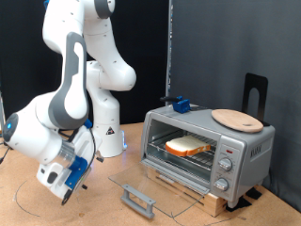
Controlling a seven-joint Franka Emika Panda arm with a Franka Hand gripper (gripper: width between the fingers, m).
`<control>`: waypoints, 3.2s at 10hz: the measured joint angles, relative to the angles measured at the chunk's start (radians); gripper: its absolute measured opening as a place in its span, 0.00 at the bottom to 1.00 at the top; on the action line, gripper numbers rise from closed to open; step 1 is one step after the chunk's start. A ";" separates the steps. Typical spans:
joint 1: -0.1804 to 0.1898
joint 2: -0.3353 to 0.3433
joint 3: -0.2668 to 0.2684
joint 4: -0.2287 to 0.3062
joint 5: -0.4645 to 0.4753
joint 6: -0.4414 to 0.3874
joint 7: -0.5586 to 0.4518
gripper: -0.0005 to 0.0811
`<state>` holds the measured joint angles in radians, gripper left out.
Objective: Make a piece of toast with the oven
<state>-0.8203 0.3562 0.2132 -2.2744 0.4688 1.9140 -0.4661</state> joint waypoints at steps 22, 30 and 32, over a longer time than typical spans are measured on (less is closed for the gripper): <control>0.035 -0.208 0.165 -0.173 0.196 -0.223 -0.107 0.99; 0.039 -0.331 0.194 -0.246 0.229 -0.179 -0.082 0.99; 0.043 -0.368 0.197 -0.278 0.266 -0.152 -0.042 0.99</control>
<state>-0.7778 -0.0120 0.4104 -2.5520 0.7345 1.7616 -0.5079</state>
